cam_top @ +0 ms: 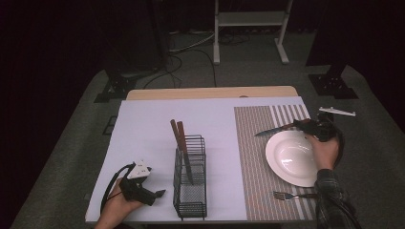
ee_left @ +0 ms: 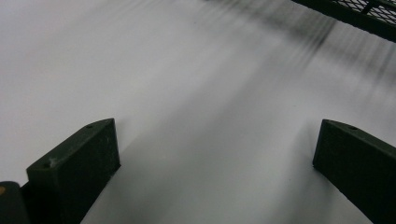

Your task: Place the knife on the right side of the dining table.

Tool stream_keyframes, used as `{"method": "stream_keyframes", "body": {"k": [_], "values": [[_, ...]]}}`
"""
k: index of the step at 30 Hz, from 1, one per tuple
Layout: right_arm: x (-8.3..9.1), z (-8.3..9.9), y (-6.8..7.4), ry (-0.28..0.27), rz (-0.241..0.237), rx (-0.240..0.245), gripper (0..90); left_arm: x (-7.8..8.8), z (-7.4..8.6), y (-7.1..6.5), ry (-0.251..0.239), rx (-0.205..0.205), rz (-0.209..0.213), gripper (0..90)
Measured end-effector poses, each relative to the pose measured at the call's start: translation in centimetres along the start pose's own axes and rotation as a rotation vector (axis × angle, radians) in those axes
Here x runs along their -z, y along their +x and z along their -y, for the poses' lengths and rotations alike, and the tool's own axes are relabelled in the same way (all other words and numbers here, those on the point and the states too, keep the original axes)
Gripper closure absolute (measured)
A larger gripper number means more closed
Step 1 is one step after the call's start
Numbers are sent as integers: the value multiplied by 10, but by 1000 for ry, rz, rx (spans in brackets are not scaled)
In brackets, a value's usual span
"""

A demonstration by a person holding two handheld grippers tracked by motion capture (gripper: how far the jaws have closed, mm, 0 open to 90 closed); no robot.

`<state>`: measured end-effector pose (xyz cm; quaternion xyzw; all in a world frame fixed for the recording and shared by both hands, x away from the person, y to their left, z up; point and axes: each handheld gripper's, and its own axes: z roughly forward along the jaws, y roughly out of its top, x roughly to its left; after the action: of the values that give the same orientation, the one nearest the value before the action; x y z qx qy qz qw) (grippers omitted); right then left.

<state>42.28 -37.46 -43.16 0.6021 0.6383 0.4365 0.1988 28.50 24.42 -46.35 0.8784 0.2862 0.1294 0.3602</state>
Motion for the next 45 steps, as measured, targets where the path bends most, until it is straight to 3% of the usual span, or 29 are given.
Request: {"method": "stream_keyframes", "body": {"k": [22,45], "values": [[-6,-1,-2,57,49,-29,319,0,0,0,0,0,0,0],[-12,-3,-6,156,107,-91,311,0,0,0,0,0,0,0]]}}
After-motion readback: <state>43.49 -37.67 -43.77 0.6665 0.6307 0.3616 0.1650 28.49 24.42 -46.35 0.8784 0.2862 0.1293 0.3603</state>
